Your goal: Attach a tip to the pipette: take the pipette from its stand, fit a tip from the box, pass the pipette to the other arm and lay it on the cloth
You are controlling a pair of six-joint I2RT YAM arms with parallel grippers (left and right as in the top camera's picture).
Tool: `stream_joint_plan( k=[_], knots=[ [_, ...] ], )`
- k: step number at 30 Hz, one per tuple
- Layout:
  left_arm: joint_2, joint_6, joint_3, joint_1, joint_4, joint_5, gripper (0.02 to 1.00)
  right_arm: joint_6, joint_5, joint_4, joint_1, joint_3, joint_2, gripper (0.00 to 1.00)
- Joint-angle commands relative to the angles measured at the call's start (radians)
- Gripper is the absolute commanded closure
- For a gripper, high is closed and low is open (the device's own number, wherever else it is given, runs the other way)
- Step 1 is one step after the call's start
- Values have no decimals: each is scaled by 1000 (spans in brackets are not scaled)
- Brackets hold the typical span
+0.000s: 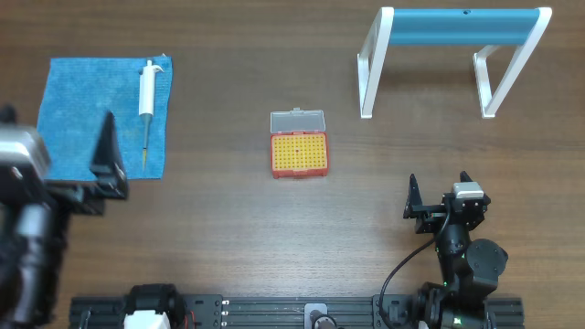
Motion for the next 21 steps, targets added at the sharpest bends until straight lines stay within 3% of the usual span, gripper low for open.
stream_joint_plan(
  k=[1, 5, 15, 21],
  knots=[
    [-212, -104, -285, 36, 119, 56, 23, 11, 12, 1, -4, -5, -3, 69],
    [-360, -172, -484, 41, 219, 56, 23, 11, 12, 1, -4, -5, -3, 69],
    [-646, -174, -851, 41, 387, 76, 23, 11, 12, 1, -4, -5, -3, 69],
    [-644, -174, -975, 6, 454, 76, 23, 11, 12, 1, -4, -5, -3, 69]
  ],
)
